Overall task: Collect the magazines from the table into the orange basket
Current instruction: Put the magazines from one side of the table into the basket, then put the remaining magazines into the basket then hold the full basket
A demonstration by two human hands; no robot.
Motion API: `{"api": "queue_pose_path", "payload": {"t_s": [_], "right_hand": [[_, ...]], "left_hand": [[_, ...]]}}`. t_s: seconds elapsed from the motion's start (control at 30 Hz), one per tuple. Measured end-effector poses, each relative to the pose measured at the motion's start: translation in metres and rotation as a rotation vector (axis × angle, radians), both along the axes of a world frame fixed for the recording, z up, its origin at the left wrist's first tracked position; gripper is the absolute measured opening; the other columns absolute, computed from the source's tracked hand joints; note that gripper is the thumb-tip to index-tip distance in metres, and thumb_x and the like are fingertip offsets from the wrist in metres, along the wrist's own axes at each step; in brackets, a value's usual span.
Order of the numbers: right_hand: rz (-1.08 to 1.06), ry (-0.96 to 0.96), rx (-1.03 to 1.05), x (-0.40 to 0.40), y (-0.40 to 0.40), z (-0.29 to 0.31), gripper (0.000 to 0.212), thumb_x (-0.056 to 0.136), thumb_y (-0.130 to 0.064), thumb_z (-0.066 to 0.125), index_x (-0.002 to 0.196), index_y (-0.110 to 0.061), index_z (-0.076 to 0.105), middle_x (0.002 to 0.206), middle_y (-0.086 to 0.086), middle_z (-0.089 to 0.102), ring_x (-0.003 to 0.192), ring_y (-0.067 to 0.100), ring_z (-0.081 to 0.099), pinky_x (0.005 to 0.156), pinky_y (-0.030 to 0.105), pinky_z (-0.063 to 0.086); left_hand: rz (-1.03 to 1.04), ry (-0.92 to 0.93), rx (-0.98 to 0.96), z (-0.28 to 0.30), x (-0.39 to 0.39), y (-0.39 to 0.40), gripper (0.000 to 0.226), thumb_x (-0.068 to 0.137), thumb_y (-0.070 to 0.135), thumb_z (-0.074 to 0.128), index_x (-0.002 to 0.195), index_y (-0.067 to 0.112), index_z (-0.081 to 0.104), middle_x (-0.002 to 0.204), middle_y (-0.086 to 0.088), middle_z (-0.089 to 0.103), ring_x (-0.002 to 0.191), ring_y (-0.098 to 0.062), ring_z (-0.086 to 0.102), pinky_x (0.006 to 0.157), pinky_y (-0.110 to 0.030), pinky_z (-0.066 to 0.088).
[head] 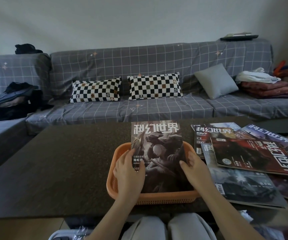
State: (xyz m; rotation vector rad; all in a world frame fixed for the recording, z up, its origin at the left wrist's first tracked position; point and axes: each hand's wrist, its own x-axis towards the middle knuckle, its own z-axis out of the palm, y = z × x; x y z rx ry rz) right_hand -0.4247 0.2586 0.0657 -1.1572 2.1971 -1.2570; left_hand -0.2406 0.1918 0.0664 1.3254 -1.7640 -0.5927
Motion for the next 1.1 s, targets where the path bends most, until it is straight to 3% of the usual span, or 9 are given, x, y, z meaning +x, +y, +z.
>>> {"api": "queue_pose_path", "payload": {"t_s": [0.1, 0.2, 0.3, 0.37, 0.5, 0.7, 0.87, 0.97, 1.1], "right_hand": [[-0.059, -0.048, -0.091, -0.007, 0.013, 0.007, 0.045, 0.090, -0.022, 0.059, 0.133, -0.015, 0.048, 0.129, 0.001, 0.059, 0.110, 0.010, 0.056, 0.090, 0.022, 0.039], [-0.117, -0.023, -0.128, -0.026, 0.027, 0.014, 0.036, 0.091, -0.025, 0.058, 0.126, -0.018, 0.054, 0.120, -0.003, 0.062, 0.097, 0.003, 0.053, 0.084, 0.022, 0.040], [-0.189, -0.039, -0.128, -0.054, 0.041, 0.017, 0.033, 0.091, -0.025, 0.057, 0.123, -0.020, 0.055, 0.115, -0.004, 0.061, 0.097, 0.007, 0.054, 0.082, 0.025, 0.042], [-0.245, -0.072, -0.122, -0.075, 0.050, 0.015, 0.033, 0.090, -0.025, 0.058, 0.122, -0.018, 0.055, 0.114, -0.002, 0.061, 0.099, 0.011, 0.055, 0.083, 0.028, 0.045], [-0.358, -0.135, -0.142, -0.117, 0.069, 0.000, 0.029, 0.090, -0.021, 0.059, 0.118, -0.013, 0.058, 0.110, 0.005, 0.064, 0.092, 0.013, 0.056, 0.075, 0.028, 0.044], [-0.532, -0.128, 0.007, -0.171, 0.087, -0.029, 0.036, 0.090, -0.032, 0.058, 0.121, -0.014, 0.056, 0.121, 0.008, 0.056, 0.112, 0.023, 0.052, 0.095, 0.042, 0.047], [-0.628, -0.041, 0.093, -0.192, 0.080, -0.048, 0.050, 0.088, -0.035, 0.059, 0.131, -0.011, 0.050, 0.134, 0.011, 0.043, 0.125, 0.025, 0.036, 0.103, 0.036, 0.034], [-0.676, 0.070, 0.079, -0.192, 0.073, -0.060, 0.053, 0.087, -0.038, 0.059, 0.131, -0.009, 0.050, 0.133, 0.009, 0.043, 0.121, 0.023, 0.035, 0.100, 0.033, 0.035], [-0.751, 0.180, 0.066, -0.189, 0.069, -0.072, 0.053, 0.086, -0.036, 0.062, 0.128, -0.003, 0.053, 0.130, 0.010, 0.046, 0.119, 0.025, 0.037, 0.097, 0.032, 0.037]], "left_hand": [[-0.063, 0.021, -0.059, 0.010, -0.021, 0.011, 0.039, 0.089, 0.026, 0.063, 0.125, 0.032, 0.052, 0.130, 0.011, 0.050, 0.129, -0.011, 0.037, 0.111, -0.036, 0.016], [-0.198, 0.041, -0.017, 0.020, -0.055, 0.013, 0.036, 0.090, 0.025, 0.061, 0.124, 0.029, 0.054, 0.129, 0.008, 0.052, 0.125, -0.012, 0.044, 0.113, -0.040, 0.028], [-0.341, 0.035, 0.018, 0.024, -0.097, 0.014, 0.034, 0.092, 0.028, 0.058, 0.125, 0.028, 0.053, 0.124, 0.007, 0.056, 0.109, -0.005, 0.052, 0.093, -0.024, 0.046], [-0.439, 0.022, 0.056, 0.024, -0.127, 0.017, 0.032, 0.093, 0.028, 0.057, 0.124, 0.032, 0.053, 0.119, 0.010, 0.056, 0.096, 0.003, 0.053, 0.074, -0.008, 0.042], [-0.593, 0.004, 0.146, 0.019, -0.194, 0.019, 0.032, 0.093, 0.025, 0.057, 0.125, 0.029, 0.053, 0.119, 0.013, 0.056, 0.096, 0.006, 0.053, 0.070, -0.006, 0.040], [-0.676, -0.085, 0.276, 0.003, -0.286, 0.008, 0.030, 0.094, 0.027, 0.057, 0.123, 0.022, 0.055, 0.120, 0.004, 0.060, 0.088, 0.003, 0.051, 0.065, -0.007, 0.035], [-0.688, -0.257, 0.315, -0.018, -0.343, -0.009, 0.041, 0.094, 0.032, 0.056, 0.133, 0.020, 0.049, 0.133, -0.002, 0.055, 0.114, -0.016, 0.055, 0.088, -0.027, 0.048], [-0.724, -0.375, 0.304, -0.031, -0.367, -0.020, 0.048, 0.093, 0.036, 0.056, 0.137, 0.020, 0.045, 0.134, -0.003, 0.055, 0.117, -0.021, 0.055, 0.097, -0.040, 0.048], [-0.763, -0.648, 0.121, -0.042, -0.395, -0.038, 0.061, 0.093, 0.050, 0.048, 0.146, 0.022, 0.036, 0.154, -0.003, 0.033, 0.141, -0.024, 0.029, 0.116, -0.050, 0.021]]}}
